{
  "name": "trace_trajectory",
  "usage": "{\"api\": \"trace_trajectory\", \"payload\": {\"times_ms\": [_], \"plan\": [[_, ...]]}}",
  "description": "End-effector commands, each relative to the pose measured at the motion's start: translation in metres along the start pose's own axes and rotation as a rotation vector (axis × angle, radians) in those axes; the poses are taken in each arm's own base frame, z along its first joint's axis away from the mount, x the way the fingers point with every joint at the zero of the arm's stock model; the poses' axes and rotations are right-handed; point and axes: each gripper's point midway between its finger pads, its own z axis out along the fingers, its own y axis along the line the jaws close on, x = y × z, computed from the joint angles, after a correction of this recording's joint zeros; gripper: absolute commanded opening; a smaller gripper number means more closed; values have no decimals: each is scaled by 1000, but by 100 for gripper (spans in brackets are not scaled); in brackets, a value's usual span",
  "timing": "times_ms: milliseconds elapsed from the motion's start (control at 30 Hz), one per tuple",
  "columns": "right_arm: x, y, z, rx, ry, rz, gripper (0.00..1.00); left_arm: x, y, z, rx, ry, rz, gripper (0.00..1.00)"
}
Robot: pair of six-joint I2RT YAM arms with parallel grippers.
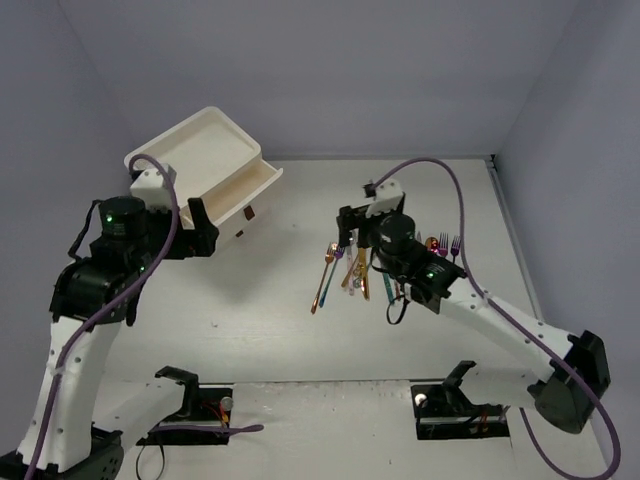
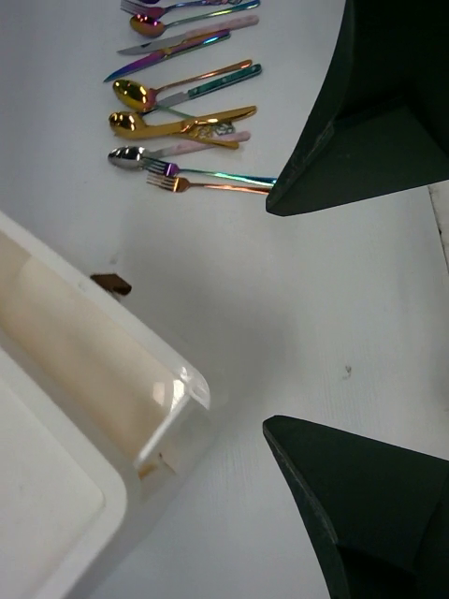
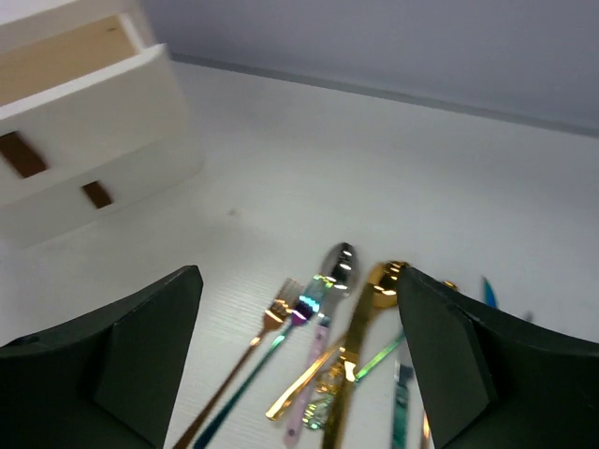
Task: Sort the eating utensils into containers
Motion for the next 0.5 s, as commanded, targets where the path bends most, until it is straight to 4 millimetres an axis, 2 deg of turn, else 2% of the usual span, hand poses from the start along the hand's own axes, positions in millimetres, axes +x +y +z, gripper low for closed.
{"api": "trace_trajectory", "payload": {"times_ms": [0, 133, 233, 367, 467], "plan": [[-7, -77, -29, 210, -21, 132, 85, -19, -63, 24, 216, 0, 44, 86], [-8, -102, -57, 270, -15, 160, 85, -2, -95, 54, 219, 71, 50, 86], [-15, -112, -78, 292, -39, 175, 85, 20, -135, 71, 273, 121, 80, 86], [-15, -120, -99, 314, -34, 176, 85, 49, -166, 102, 255, 186, 112, 86], [-17, -124, -115, 322, -52, 189, 85, 70, -181, 126, 228, 242, 105, 80]]}}
